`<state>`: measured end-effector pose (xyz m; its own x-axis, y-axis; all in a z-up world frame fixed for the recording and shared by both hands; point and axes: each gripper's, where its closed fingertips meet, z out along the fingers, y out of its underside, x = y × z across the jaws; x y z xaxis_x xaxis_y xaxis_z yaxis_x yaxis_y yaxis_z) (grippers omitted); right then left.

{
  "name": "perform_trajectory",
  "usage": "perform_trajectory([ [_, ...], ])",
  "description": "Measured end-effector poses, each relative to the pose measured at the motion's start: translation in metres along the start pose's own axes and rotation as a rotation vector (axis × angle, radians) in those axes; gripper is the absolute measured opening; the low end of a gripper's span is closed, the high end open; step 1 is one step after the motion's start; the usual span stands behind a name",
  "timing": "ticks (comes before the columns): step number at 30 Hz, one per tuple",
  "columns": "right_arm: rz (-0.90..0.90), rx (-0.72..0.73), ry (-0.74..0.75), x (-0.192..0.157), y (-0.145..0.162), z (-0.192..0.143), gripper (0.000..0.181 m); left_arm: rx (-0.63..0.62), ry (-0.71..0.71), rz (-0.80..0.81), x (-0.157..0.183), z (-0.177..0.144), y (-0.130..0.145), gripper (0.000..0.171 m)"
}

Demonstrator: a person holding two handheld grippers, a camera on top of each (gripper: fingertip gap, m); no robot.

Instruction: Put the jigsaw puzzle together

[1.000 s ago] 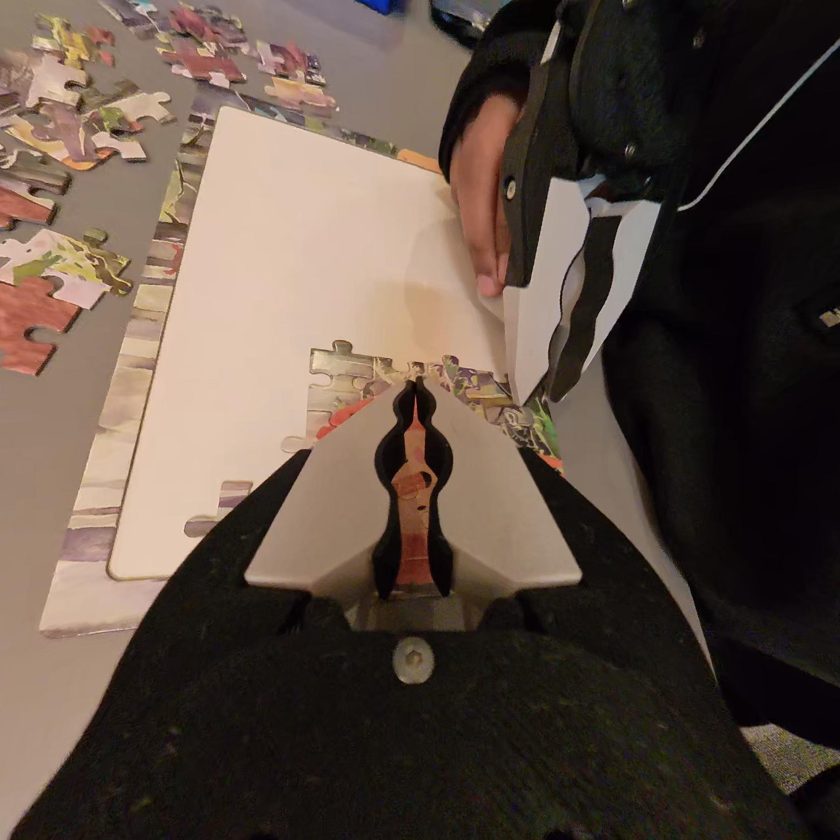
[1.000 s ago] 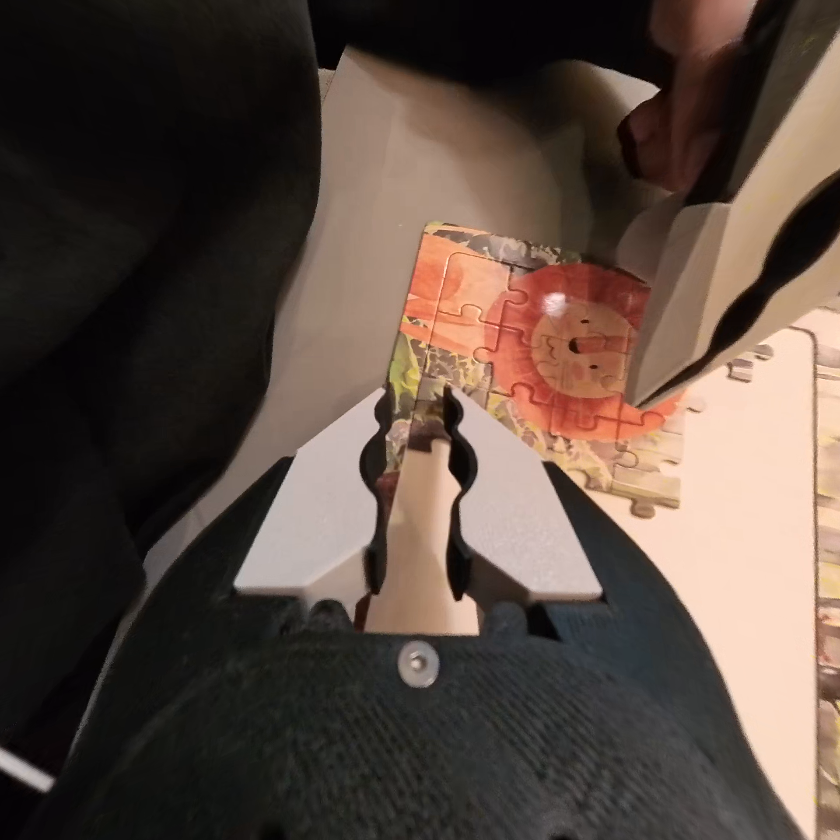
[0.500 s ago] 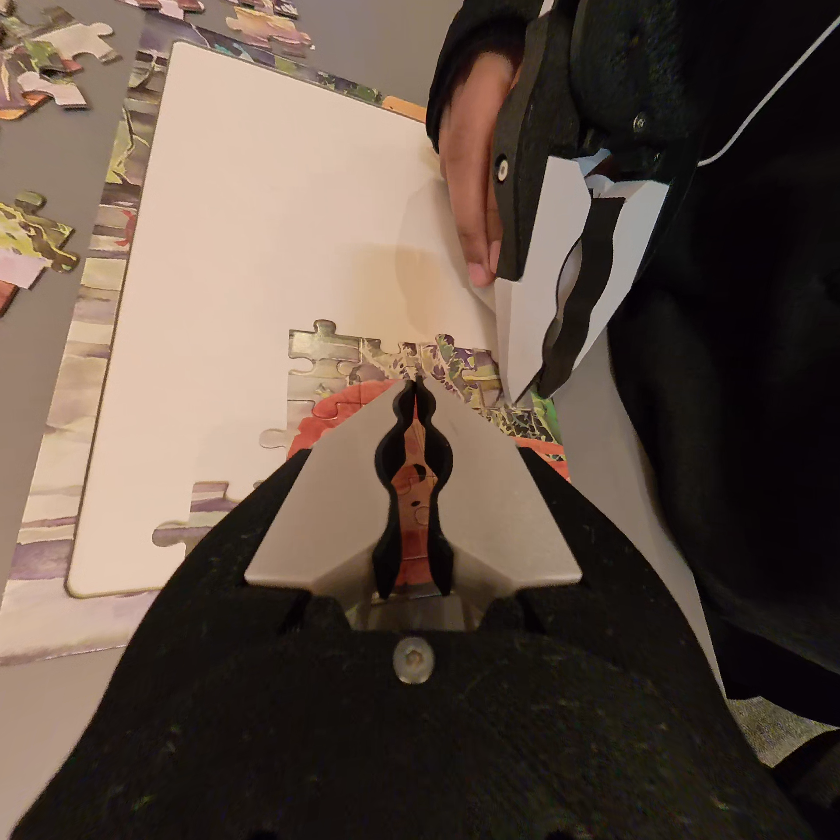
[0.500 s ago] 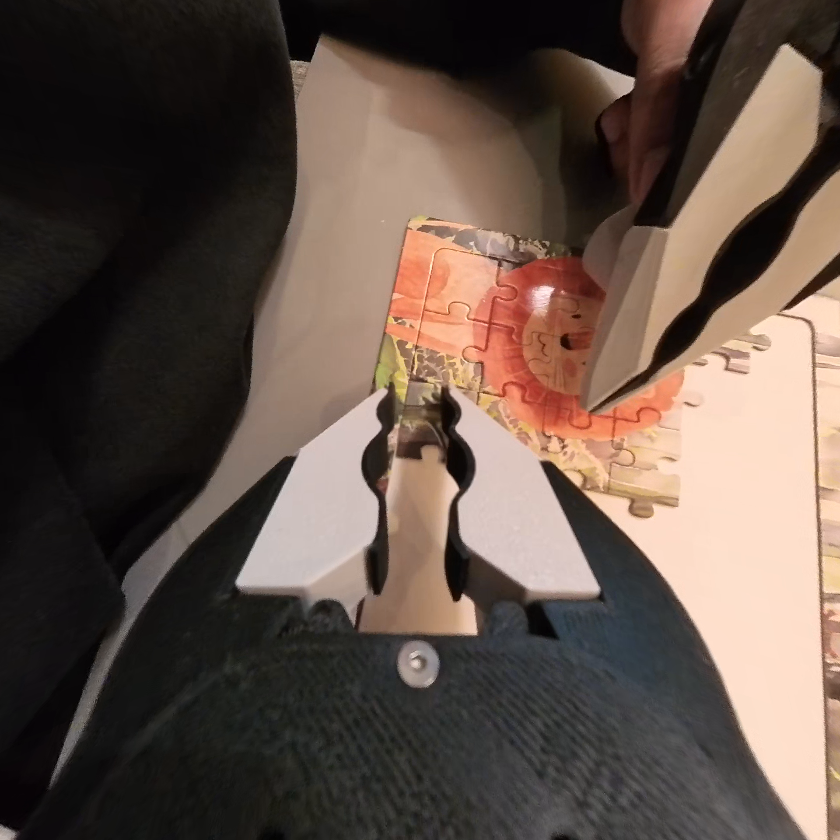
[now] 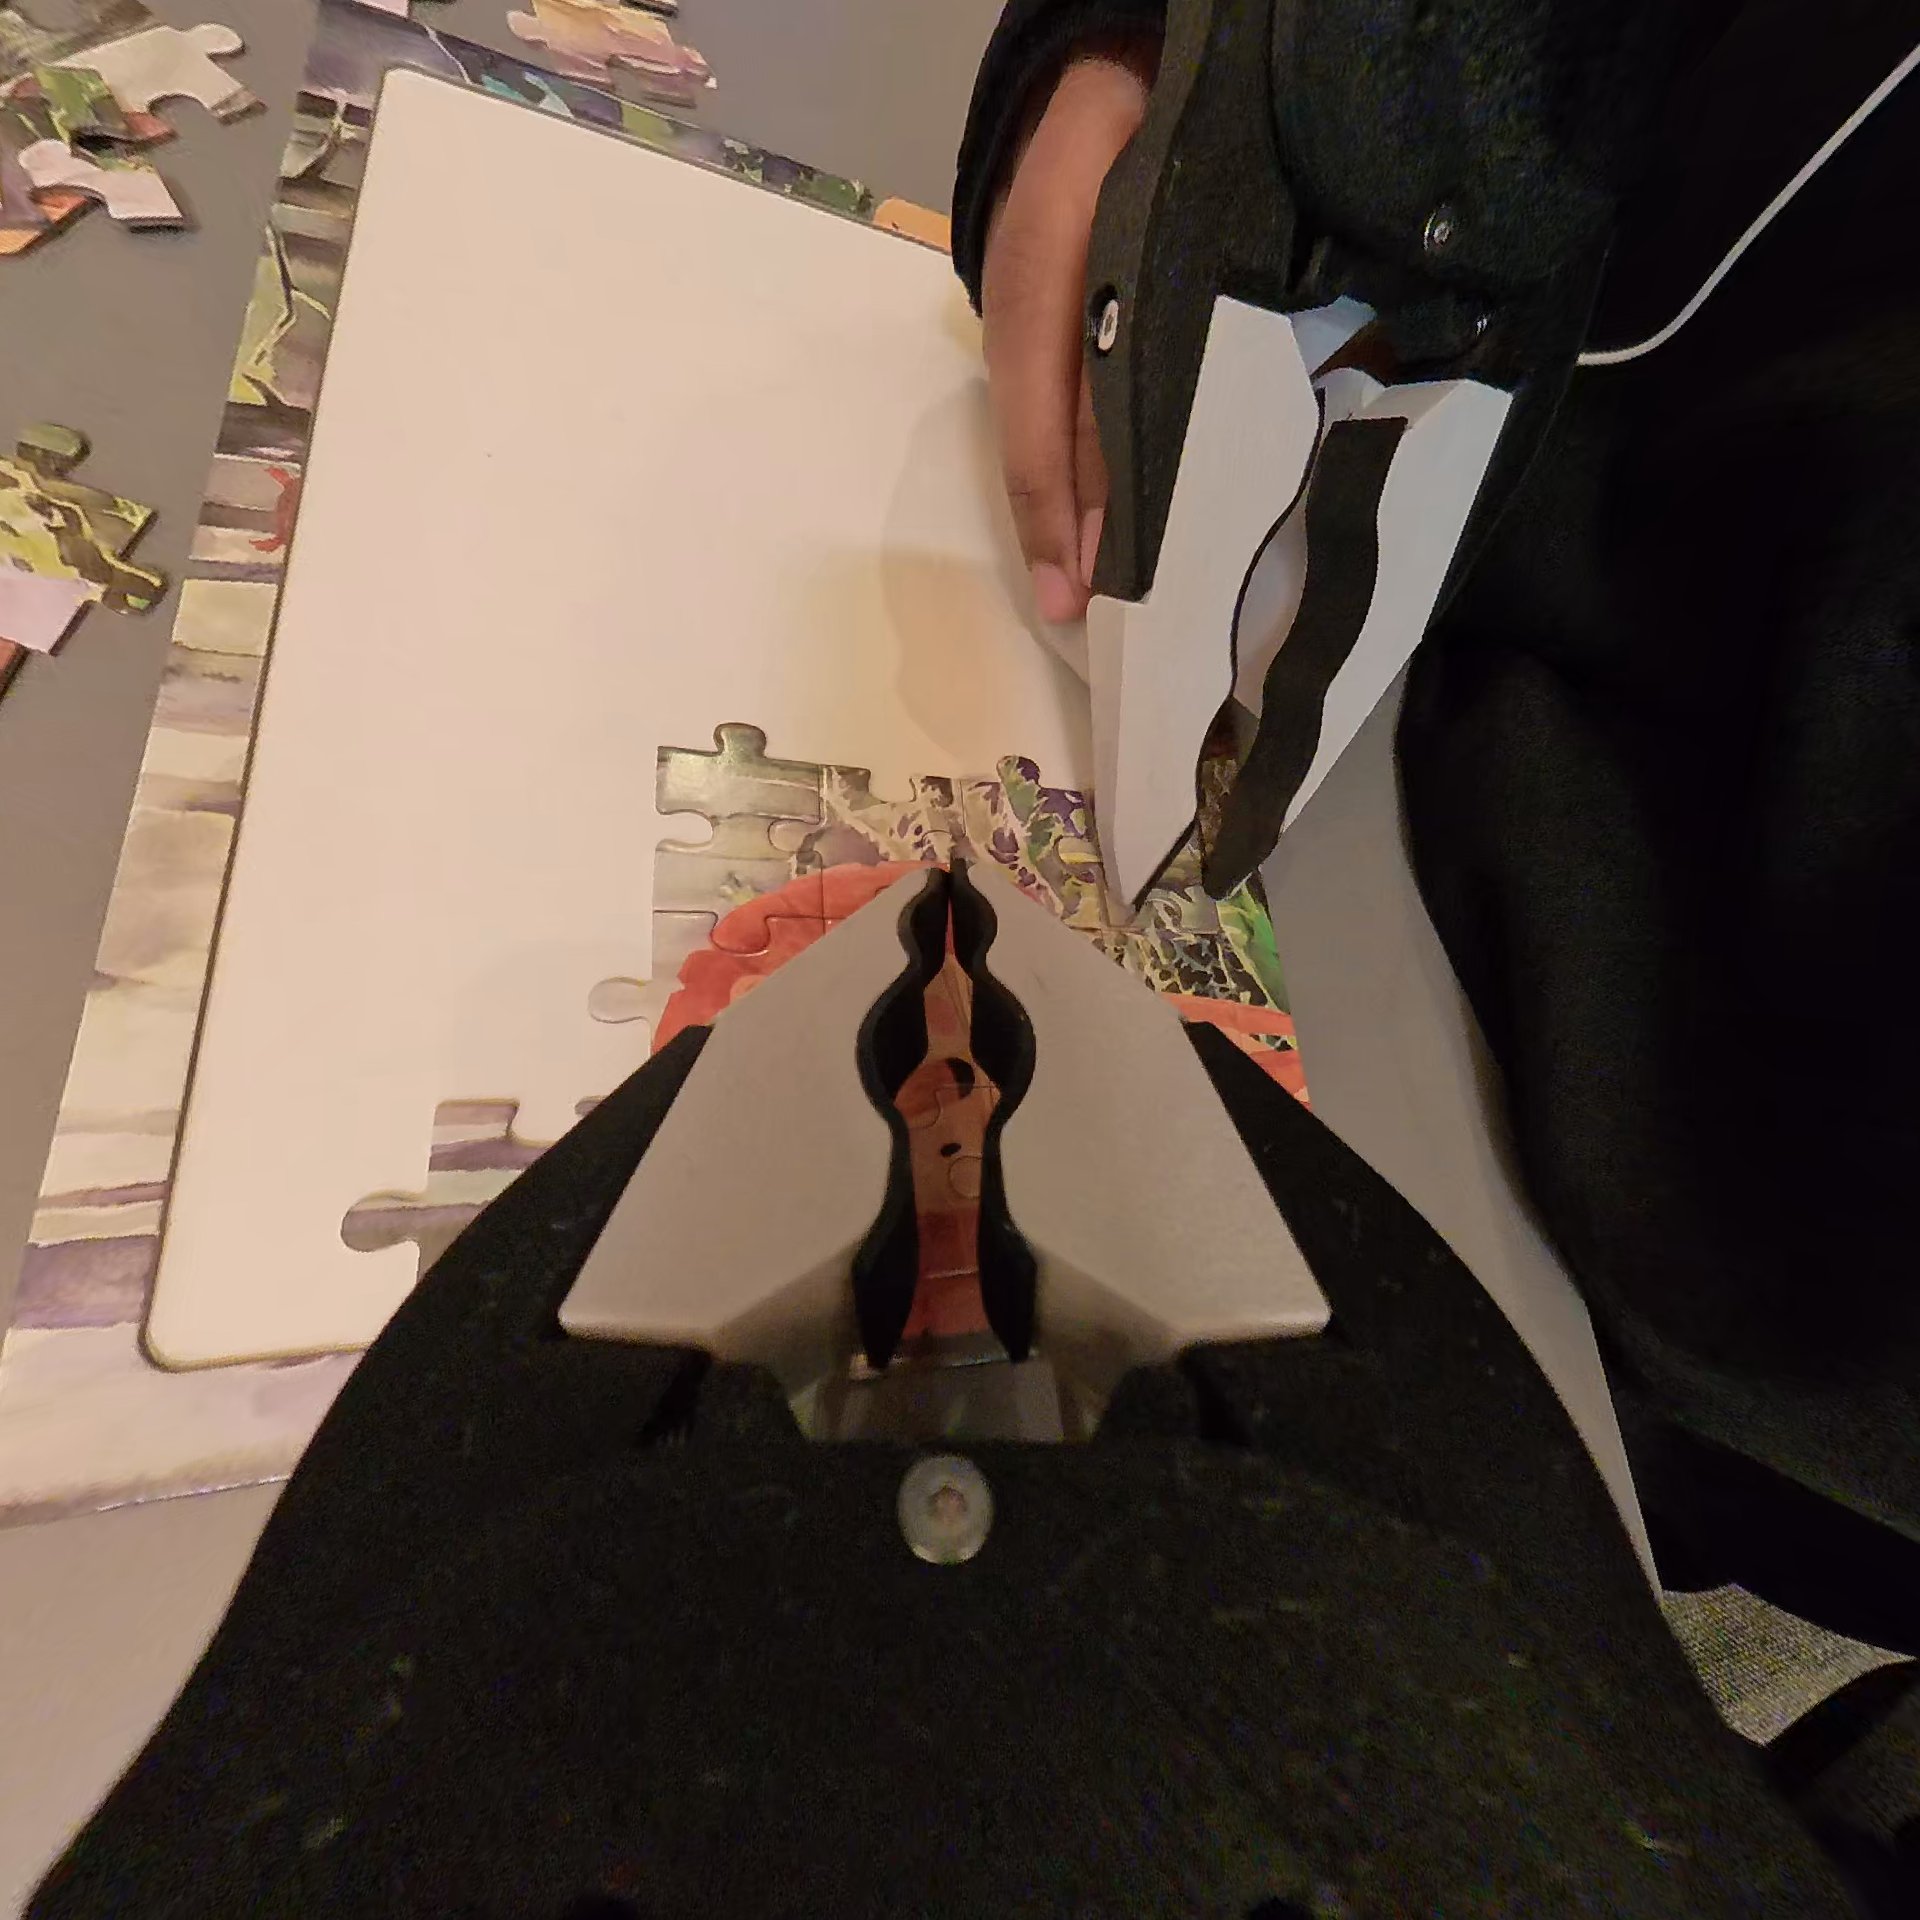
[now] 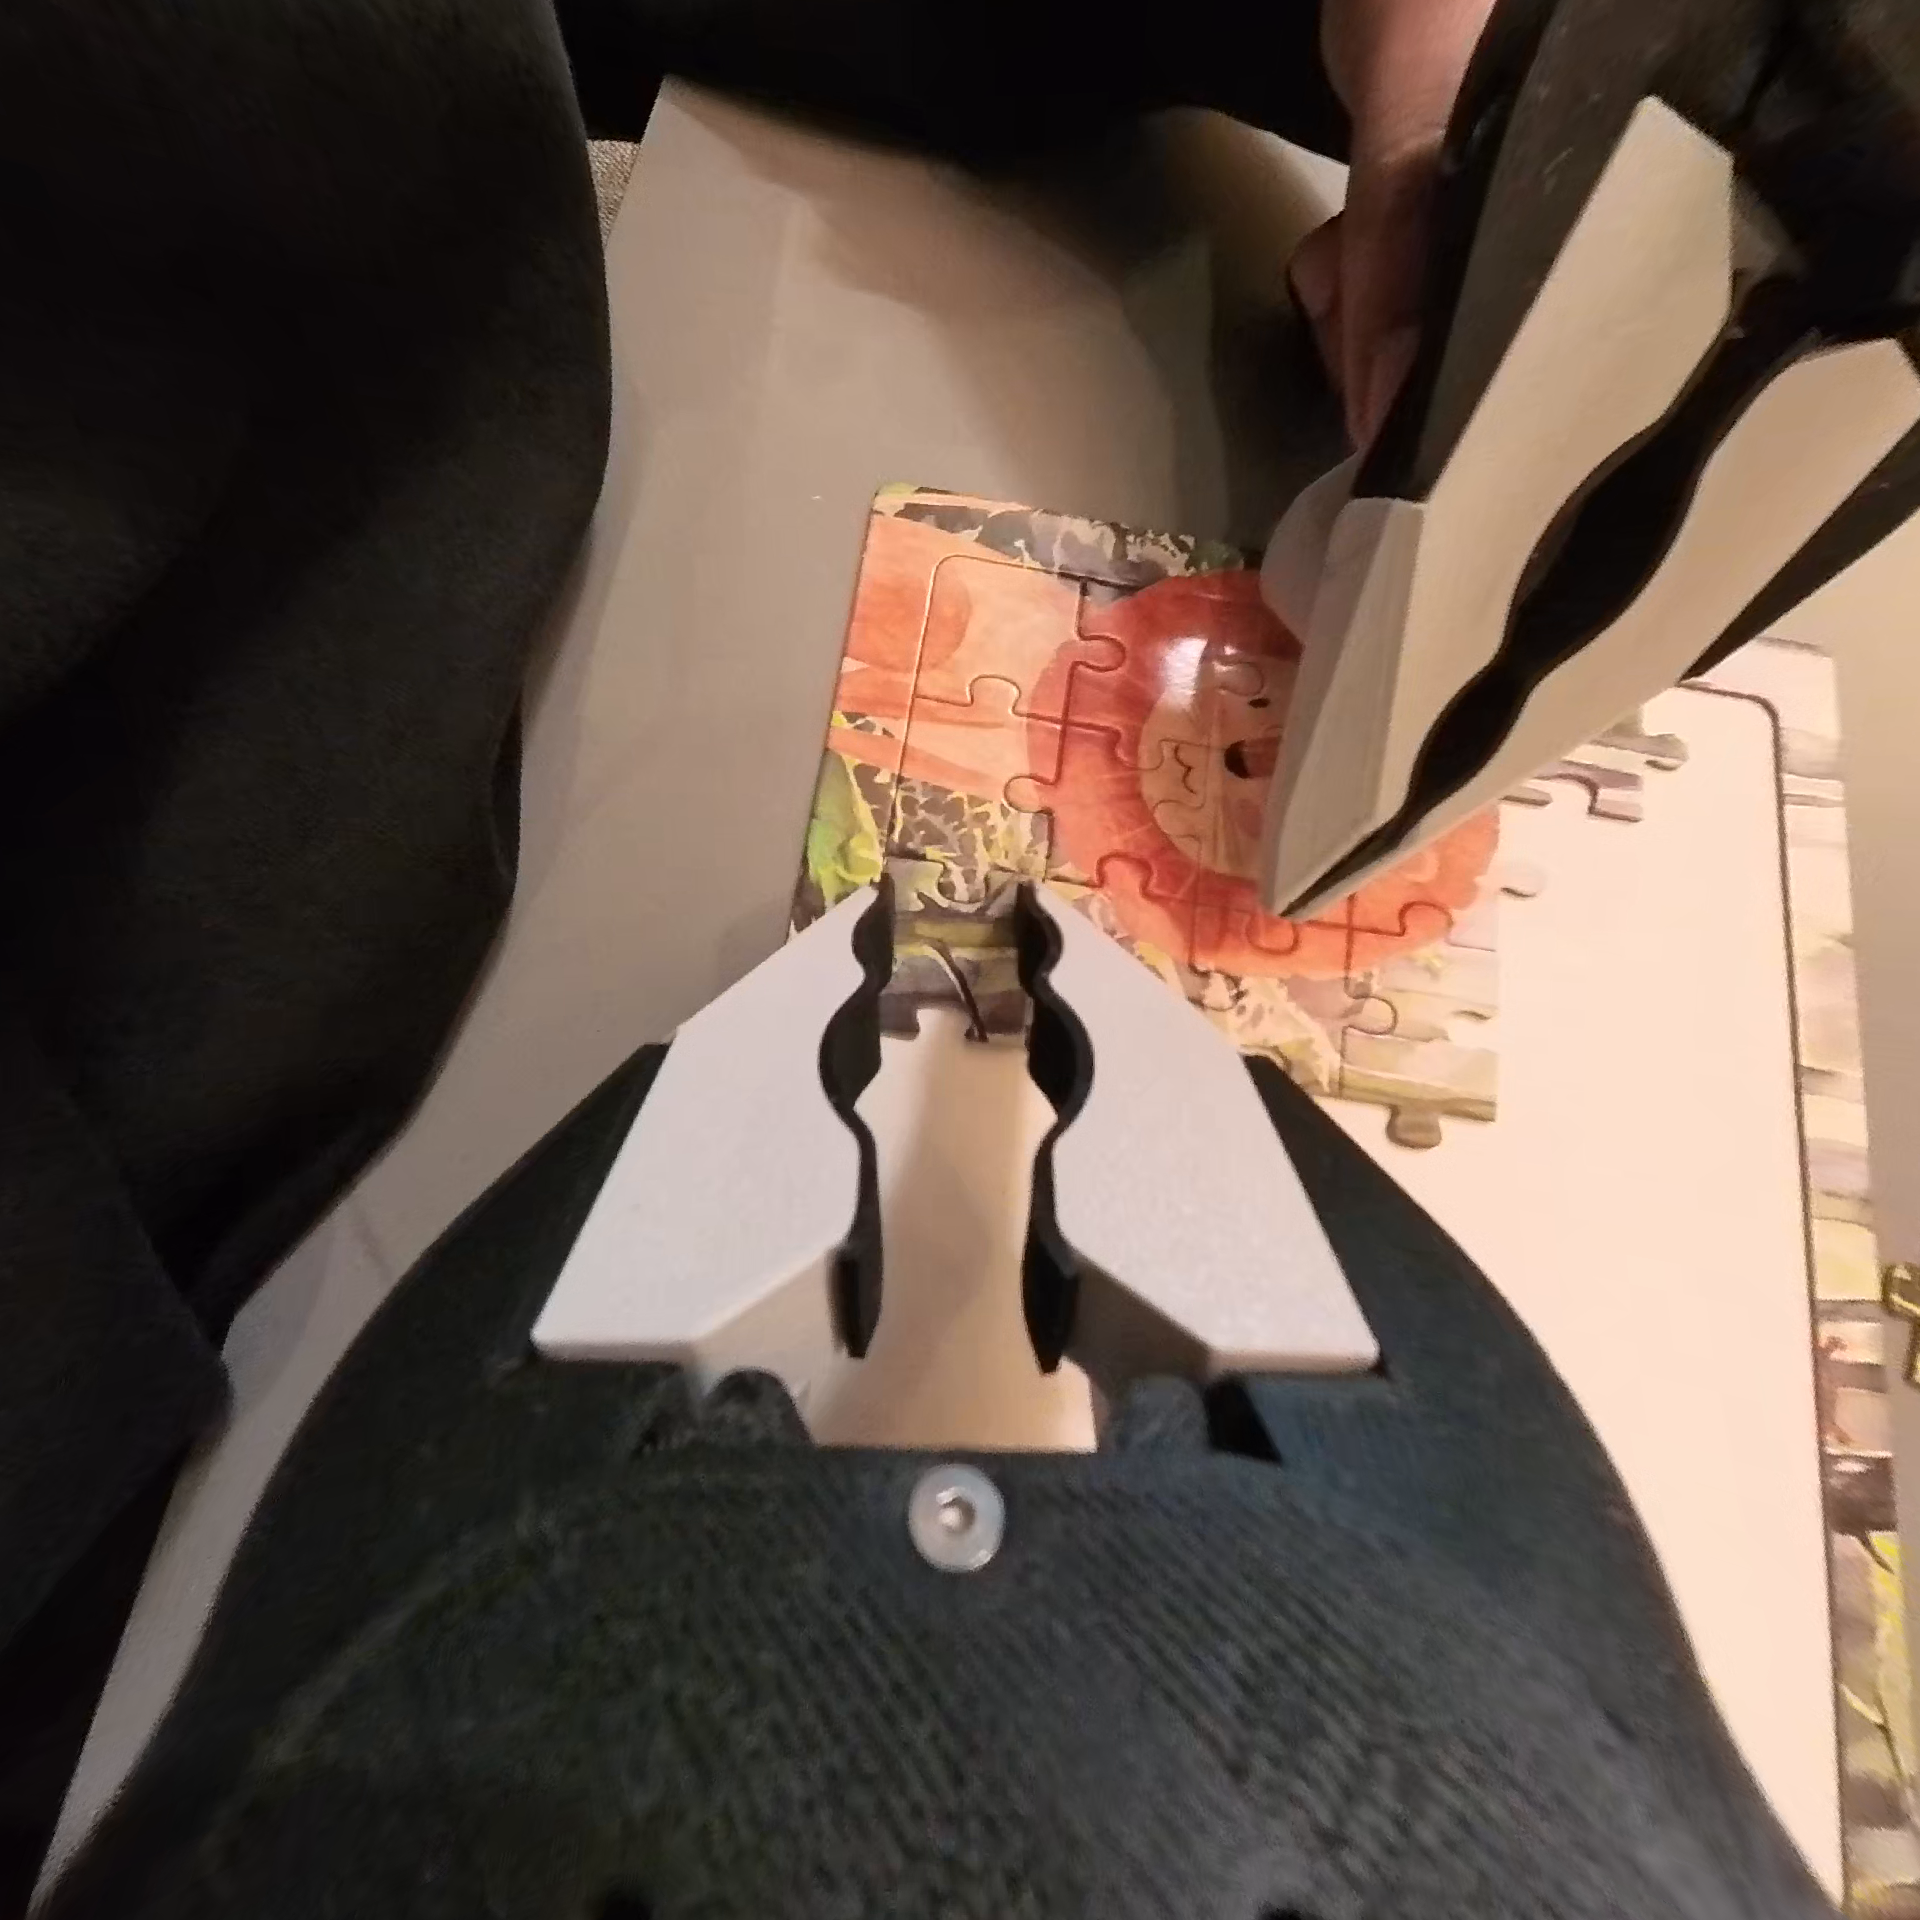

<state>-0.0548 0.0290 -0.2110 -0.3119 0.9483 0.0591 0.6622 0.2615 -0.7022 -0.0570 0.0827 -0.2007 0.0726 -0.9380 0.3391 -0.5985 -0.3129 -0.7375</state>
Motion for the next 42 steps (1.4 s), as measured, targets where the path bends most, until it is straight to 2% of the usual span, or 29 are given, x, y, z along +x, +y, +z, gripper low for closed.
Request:
perform_trajectory([
  [26,0.082,0.017,-0.008,0.002,-0.002,0.001,0.02,-0.006,0.008,-0.015,-0.001,0.0,0.001,0.0],
  [32,0.077,0.073,-0.009,0.005,-0.011,-0.009,0.012,-0.012,0.008,-0.014,0.0,0.001,0.002,0.0],
  [37,0.081,-0.005,0.003,0.009,0.006,-0.006,0.003,-0.011,0.009,-0.015,0.0,0.001,0.002,0.0],
  [42,0.052,-0.002,0.001,0.005,0.003,-0.005,0.0,-0.013,0.009,-0.016,-0.001,0.001,0.002,0.0],
])
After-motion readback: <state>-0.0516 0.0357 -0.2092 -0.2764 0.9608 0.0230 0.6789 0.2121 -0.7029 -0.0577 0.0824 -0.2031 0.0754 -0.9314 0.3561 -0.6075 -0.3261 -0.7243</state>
